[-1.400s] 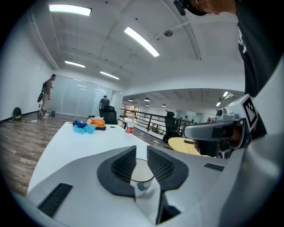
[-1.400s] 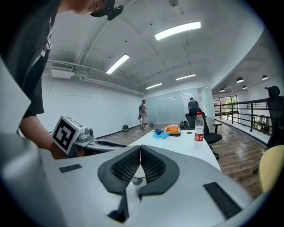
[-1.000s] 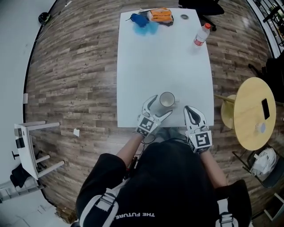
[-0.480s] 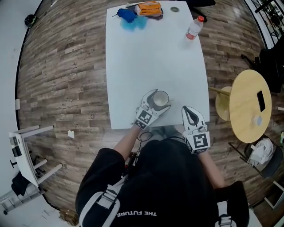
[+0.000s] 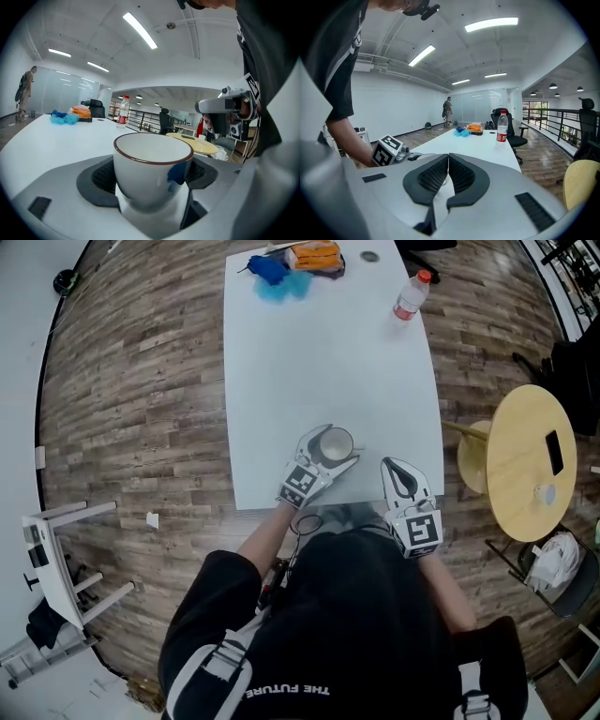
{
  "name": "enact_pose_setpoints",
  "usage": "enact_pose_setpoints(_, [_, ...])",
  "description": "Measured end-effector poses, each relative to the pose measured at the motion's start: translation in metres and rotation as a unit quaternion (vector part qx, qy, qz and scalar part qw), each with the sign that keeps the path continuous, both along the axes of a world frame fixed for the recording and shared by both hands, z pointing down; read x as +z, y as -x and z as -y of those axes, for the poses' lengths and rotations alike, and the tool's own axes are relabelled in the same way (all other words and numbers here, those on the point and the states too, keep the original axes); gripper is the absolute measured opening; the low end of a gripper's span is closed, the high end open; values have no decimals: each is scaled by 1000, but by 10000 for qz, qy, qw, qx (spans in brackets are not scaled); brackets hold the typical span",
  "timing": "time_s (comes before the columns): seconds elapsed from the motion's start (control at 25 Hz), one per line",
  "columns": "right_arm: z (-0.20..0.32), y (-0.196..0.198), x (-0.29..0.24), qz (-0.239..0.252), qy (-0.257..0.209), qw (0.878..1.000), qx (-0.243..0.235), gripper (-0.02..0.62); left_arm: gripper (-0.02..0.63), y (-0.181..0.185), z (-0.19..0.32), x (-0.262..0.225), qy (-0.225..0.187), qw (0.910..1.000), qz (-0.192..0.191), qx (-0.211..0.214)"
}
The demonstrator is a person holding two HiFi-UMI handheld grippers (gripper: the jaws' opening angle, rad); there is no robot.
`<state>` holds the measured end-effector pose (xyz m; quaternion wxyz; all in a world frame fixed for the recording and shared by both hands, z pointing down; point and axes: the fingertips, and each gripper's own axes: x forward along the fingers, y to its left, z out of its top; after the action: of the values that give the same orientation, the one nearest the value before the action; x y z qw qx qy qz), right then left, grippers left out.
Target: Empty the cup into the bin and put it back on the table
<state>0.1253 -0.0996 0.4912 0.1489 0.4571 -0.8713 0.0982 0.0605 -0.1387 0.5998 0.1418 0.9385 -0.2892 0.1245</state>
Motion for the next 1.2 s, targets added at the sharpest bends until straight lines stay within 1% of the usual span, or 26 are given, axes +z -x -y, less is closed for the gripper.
enact_pose_setpoints(0.16, [2, 5, 0, 94, -30, 9998, -173, 17, 420, 3, 1, -39, 39, 9993, -330, -196])
enact_pose_setpoints(0.32, [7, 13, -9, 314, -123, 9986, -407, 25, 420, 5, -4, -94, -86, 9983, -555, -144])
enact_pose_setpoints(0.4, [13, 19, -20, 367, -218, 9975, -560, 58, 420, 8, -5, -118, -188, 9977, -643, -141])
enact_pose_setpoints(0.48, [16, 29, -33, 416, -334, 9955, -788, 112, 420, 12, -7, -137, -274, 9974, -655, -156])
enact_pose_setpoints(0.52, [16, 34, -38, 467, -439, 9938, -912, 125, 420, 14, -7, -144, -307, 9974, -638, -161])
enact_pose_setpoints(0.6, [16, 44, -47, 579, -698, 9900, -1076, 129, 420, 18, -8, -155, -377, 9976, -556, -190])
enact_pose_setpoints(0.76, [20, 54, -63, 655, -1081, 9857, -1115, 127, 420, 28, -9, -165, -445, 9976, -387, -354])
enact_pose_setpoints(0.88, [19, 64, -72, 419, -1445, 9805, -1266, 127, 420, 38, -11, -171, -434, 9975, -256, -504])
enact_pose_setpoints(0.96, [16, 74, -79, 236, -1801, 9735, -1386, 121, 419, 48, -12, -174, -328, 9970, -318, -627])
enact_pose_setpoints(1.04, [15, 84, -80, 51, -1868, 9708, -1502, 105, 419, 58, -12, -177, -274, 9962, -370, -733])
enact_pose_setpoints(1.12, [14, 98, -80, -247, -1868, 9675, -1685, 106, 419, 71, -14, -179, -354, 9957, -231, -818])
enact_pose_setpoints(1.2, [12, 110, -85, -266, -1907, 9644, -1815, 106, 420, 83, -17, -182, -407, 9948, -185, -916])
